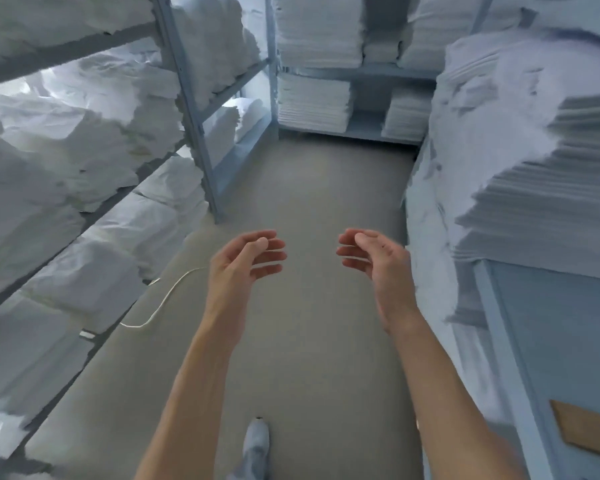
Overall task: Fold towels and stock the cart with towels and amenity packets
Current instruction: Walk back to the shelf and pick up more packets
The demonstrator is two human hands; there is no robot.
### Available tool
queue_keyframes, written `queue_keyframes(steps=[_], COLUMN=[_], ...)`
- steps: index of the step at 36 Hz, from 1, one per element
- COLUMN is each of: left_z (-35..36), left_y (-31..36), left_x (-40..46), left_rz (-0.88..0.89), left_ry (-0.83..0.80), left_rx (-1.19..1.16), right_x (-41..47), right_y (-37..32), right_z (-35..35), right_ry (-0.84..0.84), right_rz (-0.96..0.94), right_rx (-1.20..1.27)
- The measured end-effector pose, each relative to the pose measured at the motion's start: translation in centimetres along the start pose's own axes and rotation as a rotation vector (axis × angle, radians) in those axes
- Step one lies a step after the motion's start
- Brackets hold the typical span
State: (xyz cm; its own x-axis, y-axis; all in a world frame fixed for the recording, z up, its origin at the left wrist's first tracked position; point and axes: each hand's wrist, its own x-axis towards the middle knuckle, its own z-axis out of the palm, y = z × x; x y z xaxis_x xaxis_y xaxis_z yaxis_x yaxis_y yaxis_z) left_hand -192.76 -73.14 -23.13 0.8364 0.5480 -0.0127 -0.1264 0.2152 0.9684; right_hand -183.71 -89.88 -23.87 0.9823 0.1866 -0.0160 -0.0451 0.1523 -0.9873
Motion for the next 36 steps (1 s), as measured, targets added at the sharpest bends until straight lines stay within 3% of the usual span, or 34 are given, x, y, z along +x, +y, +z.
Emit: queue_keyframes(steps=[8, 14, 25, 36], left_z=[5.3, 13.0, 28.3, 42.0], left_y=[-2.0, -3.5, -9.4, -15.5], left_x=[13.1, 17.5, 12.9, 5.3], left_rz=[-0.109, -0.178, -0.342, -0.425], left_ry=[-0.312, -0.612, -1.097, -1.369], left_rx=[-0.018, -0.011, 0.062, 0.287], right_x=[7.5, 8.8, 3.4, -0.2], right_y=[-0.2, -0.7, 0.1, 1.1], right_z=[-1.7, -6.1, -17.9, -30.0], right_ry=[0.347, 0.607, 1.127, 1.447], right_rz=[0.022, -0.003, -0.063, -0.085], right_rx=[-0.022, -0.062, 0.029, 0.148])
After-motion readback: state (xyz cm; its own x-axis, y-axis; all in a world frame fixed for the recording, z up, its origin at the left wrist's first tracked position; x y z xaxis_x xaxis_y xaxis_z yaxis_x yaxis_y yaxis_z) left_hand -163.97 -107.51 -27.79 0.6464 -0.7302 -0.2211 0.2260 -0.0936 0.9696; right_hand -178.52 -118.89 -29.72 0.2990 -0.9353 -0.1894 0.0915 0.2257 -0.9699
